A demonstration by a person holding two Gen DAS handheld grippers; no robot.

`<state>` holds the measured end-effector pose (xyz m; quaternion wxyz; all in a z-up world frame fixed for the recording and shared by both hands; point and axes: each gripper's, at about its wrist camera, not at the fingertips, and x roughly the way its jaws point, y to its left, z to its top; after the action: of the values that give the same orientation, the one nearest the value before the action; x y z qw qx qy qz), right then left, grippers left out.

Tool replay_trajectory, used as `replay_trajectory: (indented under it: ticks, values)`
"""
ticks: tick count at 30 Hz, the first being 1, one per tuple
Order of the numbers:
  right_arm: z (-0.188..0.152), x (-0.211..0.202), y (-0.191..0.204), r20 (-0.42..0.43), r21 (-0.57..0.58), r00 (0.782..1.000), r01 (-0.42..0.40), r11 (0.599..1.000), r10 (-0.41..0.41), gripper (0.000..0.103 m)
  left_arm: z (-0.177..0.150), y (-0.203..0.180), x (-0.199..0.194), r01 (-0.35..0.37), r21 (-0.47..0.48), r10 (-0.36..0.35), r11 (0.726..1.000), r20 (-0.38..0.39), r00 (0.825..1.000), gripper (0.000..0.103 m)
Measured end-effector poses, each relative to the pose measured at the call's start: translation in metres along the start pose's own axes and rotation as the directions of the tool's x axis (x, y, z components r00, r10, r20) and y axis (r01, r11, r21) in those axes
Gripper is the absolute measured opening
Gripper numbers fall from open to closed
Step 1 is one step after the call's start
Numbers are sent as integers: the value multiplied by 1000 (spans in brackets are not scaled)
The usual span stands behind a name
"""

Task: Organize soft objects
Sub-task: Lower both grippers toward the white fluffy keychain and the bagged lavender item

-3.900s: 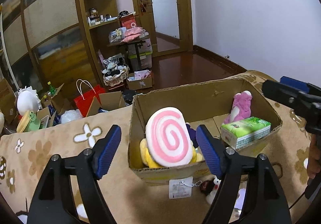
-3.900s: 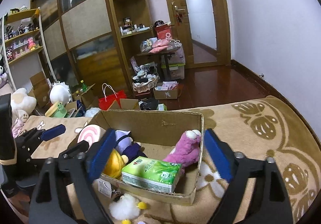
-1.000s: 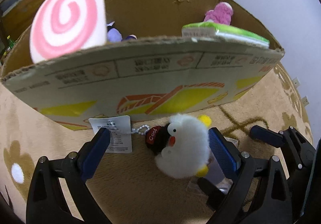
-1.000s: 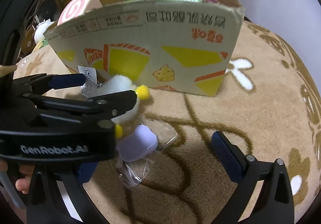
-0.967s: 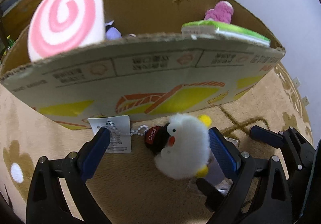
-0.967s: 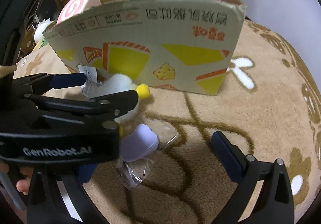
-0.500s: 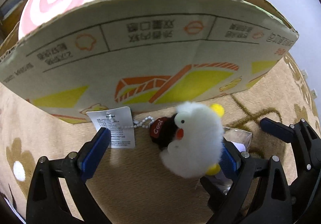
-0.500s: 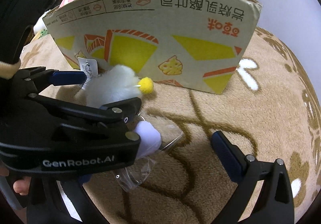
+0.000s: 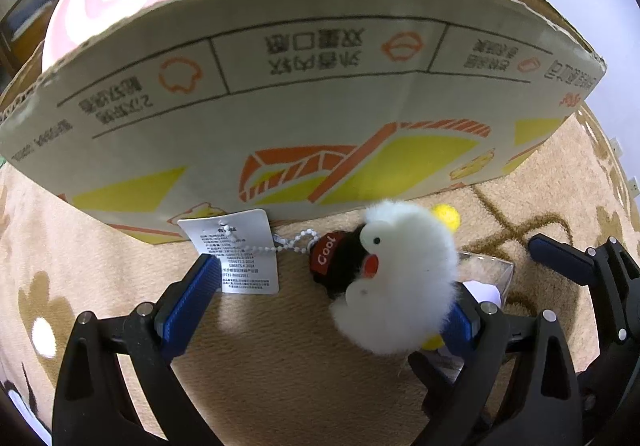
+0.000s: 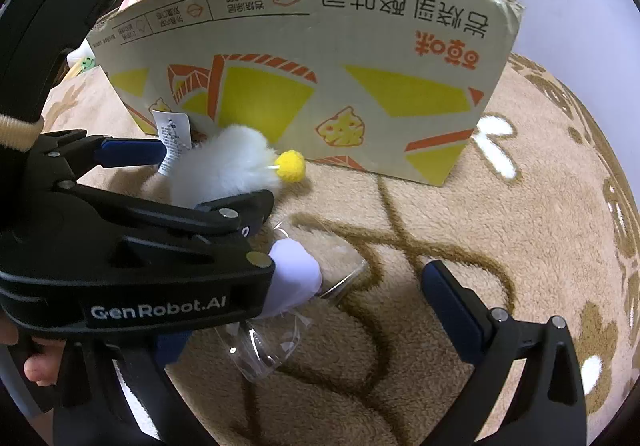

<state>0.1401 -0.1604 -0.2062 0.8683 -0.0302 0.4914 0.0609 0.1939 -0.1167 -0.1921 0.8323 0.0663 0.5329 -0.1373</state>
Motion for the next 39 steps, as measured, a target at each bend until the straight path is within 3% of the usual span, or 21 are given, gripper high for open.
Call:
replay_trajectory:
  ticks: [8,18,27,30,34,39]
  values:
    - [0,0,0,-1,-3,1000,4,1000,-4,103,-3,1,5,36,-6,-36,999,-8,999,95]
    - [1,1,0,-5,-7,1000,8,1000,-9,103,-4,7,7,26,-14,-26,1000,-13,1000,89]
    - [-4,1,-3,-38,-26,999,2,1000,-3,103,-9,27,3,17,-58,-18,998,-22,1000,65]
    - [-8,-1,-5,-50,-28,999,-6,1000,4,103,-13,27,-1,23,-58,-25,998,-30,999,51]
    - [-11,-6,-11,-51,-19,999,-13,1000,12,96,-19,32,-5,36,-68,-39,997,-42,998,33]
    - [-10,-11,-13,-45,-27,999,-26,999,25,84,-27,41,-12,28,-80,-31,996,-40,999,28]
